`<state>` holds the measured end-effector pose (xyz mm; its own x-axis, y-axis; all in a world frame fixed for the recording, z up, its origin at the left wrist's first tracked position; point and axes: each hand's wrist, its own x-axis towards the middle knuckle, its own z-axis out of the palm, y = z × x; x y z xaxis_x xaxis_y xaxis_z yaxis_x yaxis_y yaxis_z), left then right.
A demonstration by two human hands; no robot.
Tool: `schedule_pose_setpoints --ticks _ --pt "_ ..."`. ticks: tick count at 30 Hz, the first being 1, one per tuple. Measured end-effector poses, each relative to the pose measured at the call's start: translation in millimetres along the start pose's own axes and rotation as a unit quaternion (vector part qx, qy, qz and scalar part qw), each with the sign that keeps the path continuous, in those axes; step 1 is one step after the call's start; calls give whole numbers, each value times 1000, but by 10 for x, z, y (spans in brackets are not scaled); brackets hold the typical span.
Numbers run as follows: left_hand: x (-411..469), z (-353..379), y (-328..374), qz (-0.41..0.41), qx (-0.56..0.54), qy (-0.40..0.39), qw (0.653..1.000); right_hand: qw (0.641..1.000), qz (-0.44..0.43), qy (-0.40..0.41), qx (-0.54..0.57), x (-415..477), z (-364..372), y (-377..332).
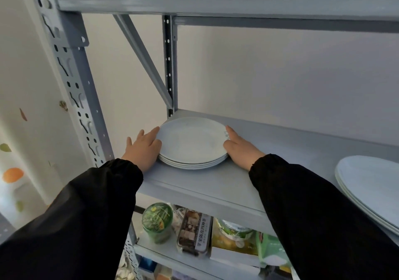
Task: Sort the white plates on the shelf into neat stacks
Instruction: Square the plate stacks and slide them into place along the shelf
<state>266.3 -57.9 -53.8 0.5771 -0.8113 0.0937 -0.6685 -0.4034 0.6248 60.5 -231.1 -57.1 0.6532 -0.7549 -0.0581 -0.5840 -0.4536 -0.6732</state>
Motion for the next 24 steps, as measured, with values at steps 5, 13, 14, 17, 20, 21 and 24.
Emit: schedule_pose_setpoints --ticks 5,13,14,17,20,21,24 --pt "2 92 59 19 64 -29 997 1000 11 5 3 -189 -127 147" --pt "-124 413 477 64 33 -76 994 998 45 47 2 -724 -432 530" --pt "-129 456 535 75 32 -81 993 997 52 55 -2 -802 -472 583" --pt "-126 593 703 101 24 -95 990 993 88 78 -27 -1048 -573 738" --pt "-167 716 815 120 -8 -107 987 990 97 96 -34 -1291 -639 834" --pt "-179 749 829 127 -16 -110 986 990 94 103 -37 -1362 -653 843" --pt "-203 791 819 140 -22 -114 983 988 84 125 -39 -1494 -658 842"
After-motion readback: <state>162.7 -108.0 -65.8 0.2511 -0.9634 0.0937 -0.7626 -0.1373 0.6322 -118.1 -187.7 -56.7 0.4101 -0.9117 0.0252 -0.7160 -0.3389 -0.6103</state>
